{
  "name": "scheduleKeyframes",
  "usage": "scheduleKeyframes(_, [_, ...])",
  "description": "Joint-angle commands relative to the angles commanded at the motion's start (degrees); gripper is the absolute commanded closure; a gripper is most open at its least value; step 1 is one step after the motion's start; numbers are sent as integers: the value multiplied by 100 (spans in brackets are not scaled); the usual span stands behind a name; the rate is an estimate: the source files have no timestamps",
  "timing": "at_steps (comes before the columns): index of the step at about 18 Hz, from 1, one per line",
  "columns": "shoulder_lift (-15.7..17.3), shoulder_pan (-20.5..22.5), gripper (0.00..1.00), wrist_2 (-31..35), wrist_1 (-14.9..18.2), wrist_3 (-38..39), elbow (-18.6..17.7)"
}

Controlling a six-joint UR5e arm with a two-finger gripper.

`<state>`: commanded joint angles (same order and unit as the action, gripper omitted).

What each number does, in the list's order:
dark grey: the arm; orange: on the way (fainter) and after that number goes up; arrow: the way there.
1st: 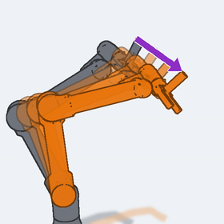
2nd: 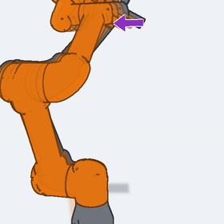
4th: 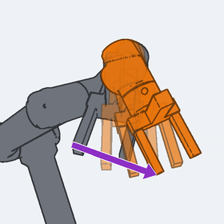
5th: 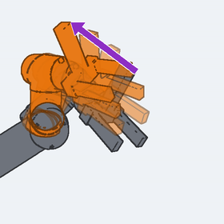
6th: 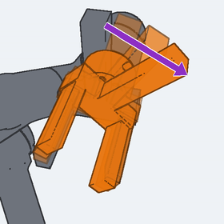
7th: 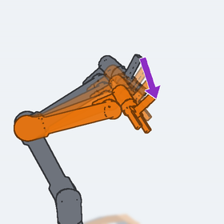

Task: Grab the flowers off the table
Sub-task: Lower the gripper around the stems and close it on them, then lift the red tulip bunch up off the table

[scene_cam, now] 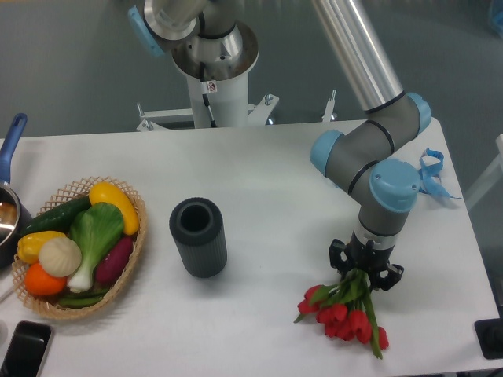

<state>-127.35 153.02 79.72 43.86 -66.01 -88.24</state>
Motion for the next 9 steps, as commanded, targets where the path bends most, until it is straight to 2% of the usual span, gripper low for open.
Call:
scheduleKeyframes(1, [0,0,73,0,-9,0,9])
scheduleKeyframes(5, [61,9,83,0,0,-9,70])
scheduleKeyframes(9, [140,17,87,-9,0,-17,97])
